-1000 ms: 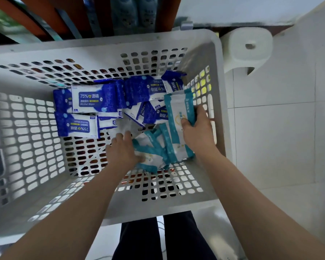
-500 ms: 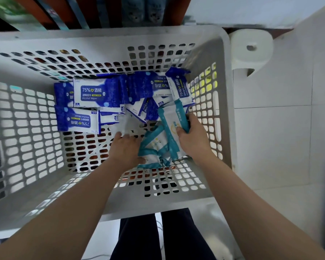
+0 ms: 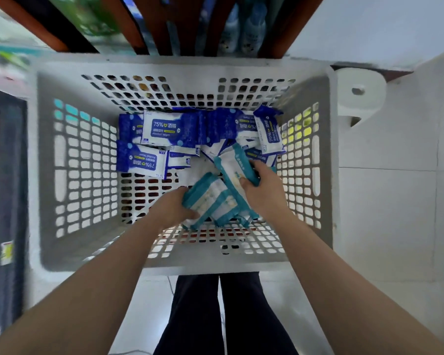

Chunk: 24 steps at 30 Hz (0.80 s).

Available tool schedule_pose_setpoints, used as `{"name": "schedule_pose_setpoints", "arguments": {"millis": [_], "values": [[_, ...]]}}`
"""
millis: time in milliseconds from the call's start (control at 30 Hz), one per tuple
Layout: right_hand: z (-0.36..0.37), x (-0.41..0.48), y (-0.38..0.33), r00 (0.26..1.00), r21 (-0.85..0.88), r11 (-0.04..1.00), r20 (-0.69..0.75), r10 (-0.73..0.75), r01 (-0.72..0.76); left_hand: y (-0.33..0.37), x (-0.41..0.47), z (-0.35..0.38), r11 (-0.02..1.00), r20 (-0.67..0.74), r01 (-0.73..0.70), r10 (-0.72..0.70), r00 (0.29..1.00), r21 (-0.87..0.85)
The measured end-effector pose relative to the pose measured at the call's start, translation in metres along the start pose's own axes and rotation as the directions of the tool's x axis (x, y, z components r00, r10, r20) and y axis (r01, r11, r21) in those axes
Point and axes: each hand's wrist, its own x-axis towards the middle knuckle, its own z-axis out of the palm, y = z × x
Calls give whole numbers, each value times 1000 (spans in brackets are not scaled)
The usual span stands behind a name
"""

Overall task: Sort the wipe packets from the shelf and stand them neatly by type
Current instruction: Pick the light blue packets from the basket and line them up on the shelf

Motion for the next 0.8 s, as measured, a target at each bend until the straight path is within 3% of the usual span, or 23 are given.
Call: {"name": "schedule_pose_setpoints", "arguments": {"millis": [67, 200, 333, 533, 800], "values": [[2, -7, -15, 999, -3, 999, 16, -51, 52, 0, -22, -12, 977, -43, 16, -25, 999, -212], [3, -27, -52, 985, 31, 985, 18, -171, 170, 4, -73, -30, 803, -249, -82, -84, 965, -590], [5, -54, -91, 953, 81, 950, -12, -303, 303, 6, -127, -48, 722, -474, -204, -191, 860, -661], [22, -99, -152, 868, 191, 855, 30, -495, 482, -10, -207, -73, 603, -651, -363, -368, 663, -710], [83, -163, -237, 733, 240, 736, 120, -670, 633, -70, -298, -109, 530, -740, -517, -504, 445, -672]]}}
